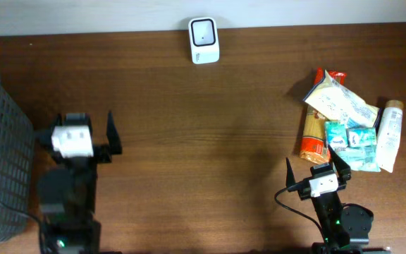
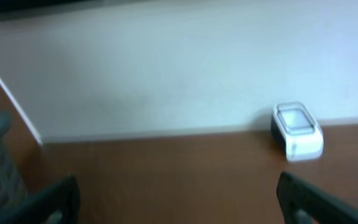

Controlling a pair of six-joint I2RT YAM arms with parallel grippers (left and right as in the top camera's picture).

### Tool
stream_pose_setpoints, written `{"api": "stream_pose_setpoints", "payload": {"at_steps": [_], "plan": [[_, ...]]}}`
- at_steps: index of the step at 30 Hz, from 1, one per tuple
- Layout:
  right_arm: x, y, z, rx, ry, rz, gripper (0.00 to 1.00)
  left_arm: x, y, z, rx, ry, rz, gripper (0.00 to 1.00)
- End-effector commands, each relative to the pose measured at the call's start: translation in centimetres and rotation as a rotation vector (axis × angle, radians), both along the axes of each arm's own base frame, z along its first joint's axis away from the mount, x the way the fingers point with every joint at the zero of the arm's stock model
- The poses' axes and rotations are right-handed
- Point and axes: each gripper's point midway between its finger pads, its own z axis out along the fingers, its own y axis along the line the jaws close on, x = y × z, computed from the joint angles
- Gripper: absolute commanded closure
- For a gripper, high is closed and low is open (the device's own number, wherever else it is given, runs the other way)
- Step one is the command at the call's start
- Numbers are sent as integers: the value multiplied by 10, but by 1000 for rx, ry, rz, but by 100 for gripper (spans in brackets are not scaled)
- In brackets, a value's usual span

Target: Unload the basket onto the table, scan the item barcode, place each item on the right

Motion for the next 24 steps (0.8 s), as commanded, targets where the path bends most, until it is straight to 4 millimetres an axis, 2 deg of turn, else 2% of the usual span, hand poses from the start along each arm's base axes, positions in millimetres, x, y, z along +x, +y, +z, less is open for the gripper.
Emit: {"api": "stream_pose_setpoints", "payload": {"at_steps": [1, 4, 8, 13, 14, 24], "plan": [[0, -2, -3, 5, 2, -9, 1, -26, -18, -14, 148, -136, -103, 1], [0, -2, -3, 5, 2, -9, 1, -45, -23, -34, 216, -210, -116, 1], [0, -2, -3, 5, 2, -9, 1, -57, -21, -63, 277, -245, -100, 1], [0, -2, -3, 5, 2, -9, 1, -52, -16, -121, 297, -39, -93, 1], [0, -2, -3, 5, 2, -9, 1, -53, -16, -139, 291, 34, -106, 1], [0, -2, -3, 5, 2, -9, 1, -53, -18, -141, 271, 39, -116, 1]]}}
